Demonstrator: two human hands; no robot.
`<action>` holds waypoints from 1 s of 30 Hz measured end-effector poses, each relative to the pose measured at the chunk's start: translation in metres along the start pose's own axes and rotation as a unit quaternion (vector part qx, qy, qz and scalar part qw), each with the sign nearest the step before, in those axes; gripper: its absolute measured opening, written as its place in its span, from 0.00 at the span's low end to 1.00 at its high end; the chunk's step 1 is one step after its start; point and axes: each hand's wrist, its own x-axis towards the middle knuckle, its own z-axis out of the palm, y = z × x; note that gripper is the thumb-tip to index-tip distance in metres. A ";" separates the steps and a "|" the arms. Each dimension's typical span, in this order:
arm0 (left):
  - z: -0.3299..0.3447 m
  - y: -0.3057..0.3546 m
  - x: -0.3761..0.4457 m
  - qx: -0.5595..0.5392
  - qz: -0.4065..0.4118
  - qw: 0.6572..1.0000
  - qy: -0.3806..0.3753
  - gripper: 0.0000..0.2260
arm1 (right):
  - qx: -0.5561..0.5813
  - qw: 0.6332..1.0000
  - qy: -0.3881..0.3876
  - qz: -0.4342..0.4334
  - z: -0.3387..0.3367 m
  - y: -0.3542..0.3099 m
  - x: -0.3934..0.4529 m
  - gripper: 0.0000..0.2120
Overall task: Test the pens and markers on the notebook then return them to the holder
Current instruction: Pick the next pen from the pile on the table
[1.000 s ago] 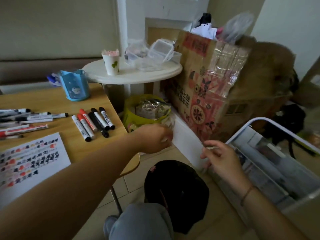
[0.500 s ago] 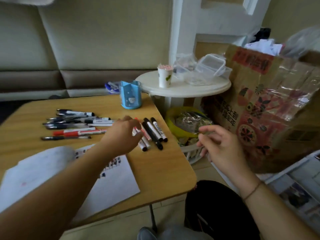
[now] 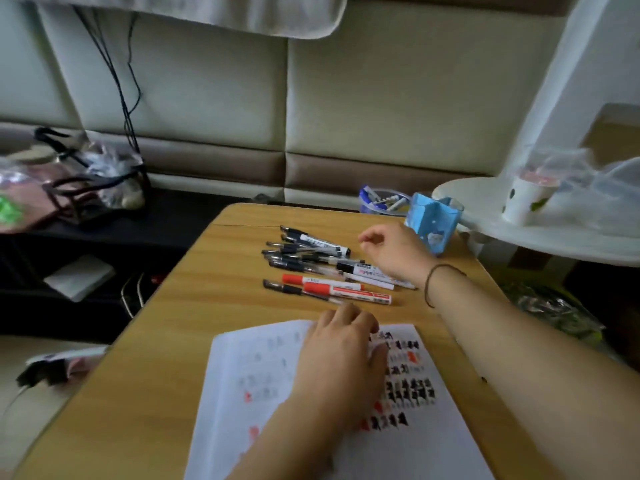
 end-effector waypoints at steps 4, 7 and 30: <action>-0.003 -0.003 0.002 -0.054 -0.009 0.999 0.002 0.10 | -0.042 0.998 -0.039 0.034 0.029 -0.005 0.049 0.10; -0.007 -0.009 0.005 -0.091 -0.024 0.995 0.013 0.10 | -0.083 0.991 -0.081 0.062 0.044 -0.011 0.080 0.10; -0.014 -0.017 0.004 -0.115 -0.018 0.993 0.031 0.10 | -0.208 0.949 -0.238 0.008 0.036 -0.011 0.104 0.06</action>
